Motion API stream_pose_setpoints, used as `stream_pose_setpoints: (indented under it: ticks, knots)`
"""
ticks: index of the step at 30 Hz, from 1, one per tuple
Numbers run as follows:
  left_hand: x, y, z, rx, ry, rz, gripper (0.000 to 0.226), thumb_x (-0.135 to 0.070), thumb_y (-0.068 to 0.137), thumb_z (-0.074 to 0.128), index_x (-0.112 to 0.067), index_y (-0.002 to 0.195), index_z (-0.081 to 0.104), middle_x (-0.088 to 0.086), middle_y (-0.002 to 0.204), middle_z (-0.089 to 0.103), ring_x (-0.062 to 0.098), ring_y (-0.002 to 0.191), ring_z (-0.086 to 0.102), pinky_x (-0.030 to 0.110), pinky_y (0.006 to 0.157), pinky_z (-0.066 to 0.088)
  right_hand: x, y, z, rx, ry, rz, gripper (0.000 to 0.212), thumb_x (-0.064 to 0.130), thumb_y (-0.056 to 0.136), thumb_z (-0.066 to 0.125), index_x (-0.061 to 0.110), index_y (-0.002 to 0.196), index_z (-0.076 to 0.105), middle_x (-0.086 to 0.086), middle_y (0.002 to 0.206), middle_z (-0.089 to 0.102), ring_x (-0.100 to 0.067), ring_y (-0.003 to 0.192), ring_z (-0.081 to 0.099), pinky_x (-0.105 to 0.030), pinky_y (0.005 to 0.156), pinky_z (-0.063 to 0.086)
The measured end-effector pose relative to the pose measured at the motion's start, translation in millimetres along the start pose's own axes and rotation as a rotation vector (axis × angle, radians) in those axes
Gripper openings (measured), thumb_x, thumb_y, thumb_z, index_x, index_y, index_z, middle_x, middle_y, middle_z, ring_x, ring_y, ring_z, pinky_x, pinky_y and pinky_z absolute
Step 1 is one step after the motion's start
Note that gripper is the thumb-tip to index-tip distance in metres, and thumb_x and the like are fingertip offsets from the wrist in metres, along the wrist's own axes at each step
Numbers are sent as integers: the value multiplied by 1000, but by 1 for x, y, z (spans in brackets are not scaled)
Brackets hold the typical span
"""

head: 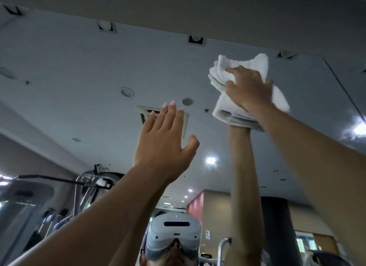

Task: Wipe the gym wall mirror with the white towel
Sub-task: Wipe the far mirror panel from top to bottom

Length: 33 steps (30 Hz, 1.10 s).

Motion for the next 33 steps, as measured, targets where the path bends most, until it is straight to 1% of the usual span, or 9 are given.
stream_pose_setpoints:
  ticks: [2, 5, 9, 13, 17, 21, 25, 27, 33]
  knots:
    - [4, -1, -1, -33, 51, -96, 86, -63, 87, 3, -17, 160, -4, 11, 167, -15, 23, 152, -20, 45, 124, -11, 39, 0, 5, -13, -59, 20, 47, 38, 99, 35, 30, 145, 43, -1, 150, 41, -27, 139, 34, -57, 110, 20]
    - [7, 1, 0, 8, 56, -165, 92, -66, 82, -3, -17, 160, -1, 14, 167, -8, 26, 154, -13, 49, 125, -4, 88, -21, 13, 70, -29, -274, 51, 40, 101, 34, 38, 152, 32, 3, 164, 24, -21, 149, 21, -60, 115, 11]
    - [24, -3, -15, 12, 76, -24, 88, -66, 83, 2, -24, 160, 14, 8, 168, 9, 21, 155, 7, 43, 120, 12, 73, -54, 5, 201, 59, -603, 58, 50, 92, 30, 49, 150, 31, 14, 165, 19, -11, 151, 14, -53, 114, 12]
    - [66, -3, -34, 82, 135, 273, 81, -67, 88, 10, -28, 157, 27, 3, 166, 21, 17, 151, 23, 43, 115, 22, 27, -17, 1, 180, 42, -324, 67, 56, 83, 24, 48, 149, 34, 10, 163, 27, -21, 149, 23, -67, 113, 17]
    - [94, -5, -38, 103, 144, 439, 70, -59, 95, 19, -27, 155, 37, 0, 163, 28, 17, 149, 30, 39, 111, 25, 85, 20, 13, 121, -48, 94, 54, 40, 97, 35, 32, 150, 35, -3, 156, 35, -31, 142, 30, -63, 113, 18]
    - [111, -7, -39, 83, 95, 540, 63, -51, 96, 27, -27, 152, 42, -2, 159, 36, 15, 147, 33, 30, 109, 25, 187, 1, 32, 109, -24, -247, 52, 42, 100, 34, 38, 152, 32, 5, 162, 26, -23, 147, 24, -60, 113, 14]
    - [141, -8, -45, 87, 46, 597, 57, -44, 96, 32, -27, 148, 49, -4, 154, 45, 12, 141, 40, 27, 100, 31, 194, -33, 25, 176, 85, -615, 52, 44, 97, 36, 50, 148, 34, 18, 164, 21, -8, 151, 16, -53, 114, 12]
    - [168, -11, -52, 77, 16, 567, 58, -43, 95, 33, -26, 148, 49, -3, 154, 45, 8, 141, 36, 23, 101, 27, 176, -27, 21, 182, 81, -586, 55, 49, 92, 33, 50, 147, 37, 19, 162, 23, -9, 150, 19, -55, 115, 15]
    - [234, -35, -63, 63, 78, 353, 57, -52, 99, 16, -44, 155, 23, -9, 164, 18, 11, 152, 12, 38, 118, 11, 221, -4, 35, -27, -18, -40, 48, 38, 98, 36, 31, 145, 43, 1, 151, 41, -26, 139, 33, -59, 110, 20]
Point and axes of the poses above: each hand's wrist, its own y-axis towards the middle knuckle, its own z-axis out of the palm, x = y × z, the point moved 4 cm from there along y, towards the middle knuckle
